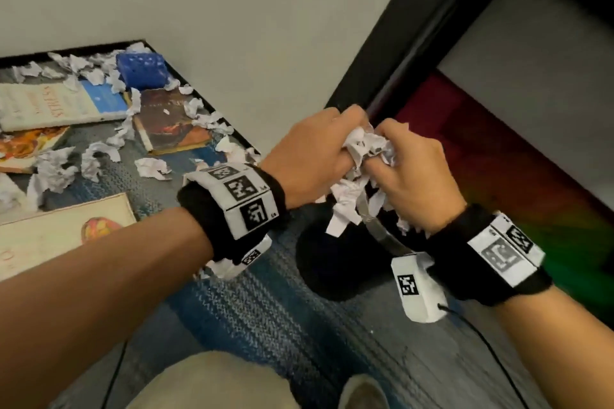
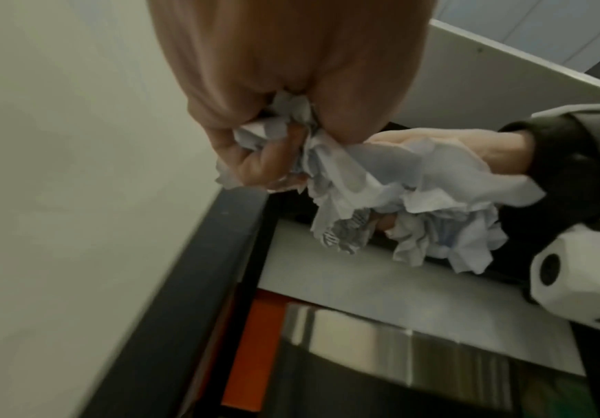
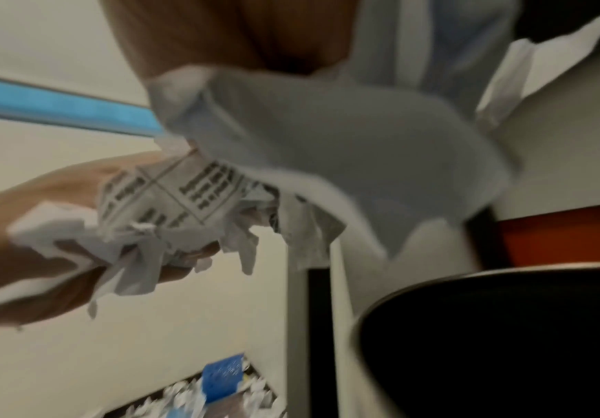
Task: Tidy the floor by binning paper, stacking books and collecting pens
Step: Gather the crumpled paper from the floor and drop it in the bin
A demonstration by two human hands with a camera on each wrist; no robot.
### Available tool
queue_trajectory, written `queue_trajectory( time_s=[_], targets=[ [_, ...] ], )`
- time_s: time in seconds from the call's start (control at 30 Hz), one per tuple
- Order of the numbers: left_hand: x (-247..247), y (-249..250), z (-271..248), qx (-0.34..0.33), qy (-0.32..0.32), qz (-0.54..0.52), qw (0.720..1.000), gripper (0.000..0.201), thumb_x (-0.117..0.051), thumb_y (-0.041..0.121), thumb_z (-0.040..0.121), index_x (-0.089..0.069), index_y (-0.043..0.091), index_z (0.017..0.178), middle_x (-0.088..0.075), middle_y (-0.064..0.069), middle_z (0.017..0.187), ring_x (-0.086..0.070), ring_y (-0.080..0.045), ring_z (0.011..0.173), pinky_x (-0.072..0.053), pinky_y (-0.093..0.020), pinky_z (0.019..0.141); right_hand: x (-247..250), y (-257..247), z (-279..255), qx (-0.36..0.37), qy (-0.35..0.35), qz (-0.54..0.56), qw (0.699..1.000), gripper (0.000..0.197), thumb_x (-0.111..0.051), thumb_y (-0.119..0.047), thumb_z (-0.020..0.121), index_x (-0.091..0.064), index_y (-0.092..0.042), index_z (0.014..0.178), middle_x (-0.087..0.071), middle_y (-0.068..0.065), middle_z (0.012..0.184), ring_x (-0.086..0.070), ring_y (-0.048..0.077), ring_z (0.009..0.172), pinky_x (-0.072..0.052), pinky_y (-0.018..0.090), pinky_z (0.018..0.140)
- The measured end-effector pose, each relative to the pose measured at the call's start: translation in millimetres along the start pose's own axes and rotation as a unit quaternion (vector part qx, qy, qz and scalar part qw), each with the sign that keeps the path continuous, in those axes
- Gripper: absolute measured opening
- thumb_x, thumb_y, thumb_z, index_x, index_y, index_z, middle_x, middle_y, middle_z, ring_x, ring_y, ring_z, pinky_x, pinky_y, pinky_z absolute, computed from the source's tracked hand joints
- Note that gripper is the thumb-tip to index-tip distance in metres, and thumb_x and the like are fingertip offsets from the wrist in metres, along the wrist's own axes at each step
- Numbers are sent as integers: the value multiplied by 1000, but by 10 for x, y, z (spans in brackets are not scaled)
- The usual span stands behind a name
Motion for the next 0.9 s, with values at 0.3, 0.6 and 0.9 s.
queue_trajectory(
  time_s=[0.3,0.6,0.9],
  targets=[
    [-1027,537,732,59,-38,48,996,25,-47,22,91,-44,19,116,-48,-6,95,-57,-38,86,-49,-46,77,219,1263,-138,-127,56,78,987,10,-54,-15,92,-55,-9,100,-65,2,86,-59,15,82,-42,22,67],
    [-1697,144,621,160,-288,267,906,64,-61,54,78,-44,27,134,-51,-9,129,-55,-32,116,-48,-45,96,-378,1774,-146,-160,-226,59,959,58,-64,-26,83,-41,-17,135,-55,9,128,-53,22,114,-41,28,90],
    [-1294,338,647,129,-245,149,949,75,-76,63,60,-54,30,125,-69,6,110,-65,-15,96,-53,-32,87,-129,1661,-24,-52,-219,7,974,62,-63,-32,80,-42,-34,138,-59,0,132,-53,22,123,-43,33,102]
  ],
)
Point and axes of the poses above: each hand's wrist, its own z-axis towards the middle knuckle, its own x-axis out of the back of the hand, y = z × x, the point moved 6 cm from there along z, towards the middle knuckle
